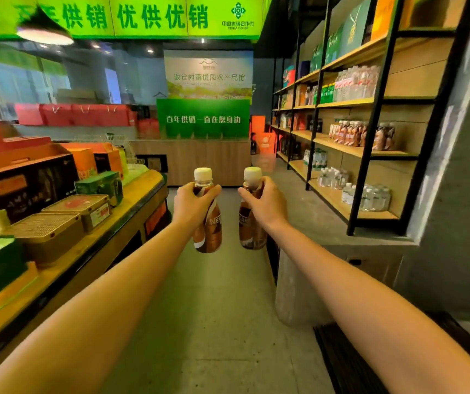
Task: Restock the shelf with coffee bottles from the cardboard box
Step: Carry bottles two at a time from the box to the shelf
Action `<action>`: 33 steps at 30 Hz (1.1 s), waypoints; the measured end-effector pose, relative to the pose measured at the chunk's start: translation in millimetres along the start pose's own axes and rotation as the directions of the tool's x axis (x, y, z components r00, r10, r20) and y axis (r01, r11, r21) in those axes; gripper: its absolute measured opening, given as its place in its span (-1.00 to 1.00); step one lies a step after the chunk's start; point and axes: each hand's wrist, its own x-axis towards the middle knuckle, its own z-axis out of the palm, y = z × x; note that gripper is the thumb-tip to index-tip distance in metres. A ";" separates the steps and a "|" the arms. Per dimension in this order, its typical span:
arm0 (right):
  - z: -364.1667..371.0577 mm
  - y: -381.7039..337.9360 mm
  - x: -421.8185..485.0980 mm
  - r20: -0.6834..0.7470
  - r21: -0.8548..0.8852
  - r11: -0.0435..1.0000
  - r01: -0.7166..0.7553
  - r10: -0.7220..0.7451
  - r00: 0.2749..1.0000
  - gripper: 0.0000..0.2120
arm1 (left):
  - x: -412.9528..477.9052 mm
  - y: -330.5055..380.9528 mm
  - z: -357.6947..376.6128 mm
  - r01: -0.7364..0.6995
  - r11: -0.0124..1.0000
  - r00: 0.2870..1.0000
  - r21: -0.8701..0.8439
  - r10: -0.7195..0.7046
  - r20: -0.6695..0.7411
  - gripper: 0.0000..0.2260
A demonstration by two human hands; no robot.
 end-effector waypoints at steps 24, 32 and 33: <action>238.5 188.9 466.4 -0.149 0.042 0.994 -0.100 0.105 0.983 -0.61 | 517.0 -187.8 185.3 0.010 0.996 0.970 -0.086 0.011 0.242 -0.77; 259.8 275.2 593.8 -0.210 -0.005 0.988 -0.156 0.151 0.966 -0.61 | 643.9 -230.2 283.8 0.013 0.993 0.943 -0.116 0.026 0.332 -0.83; 258.4 287.9 610.0 -0.222 -0.012 0.987 -0.158 0.151 0.963 -0.62 | 658.4 -234.3 299.6 0.009 0.993 0.939 -0.117 0.032 0.343 -0.84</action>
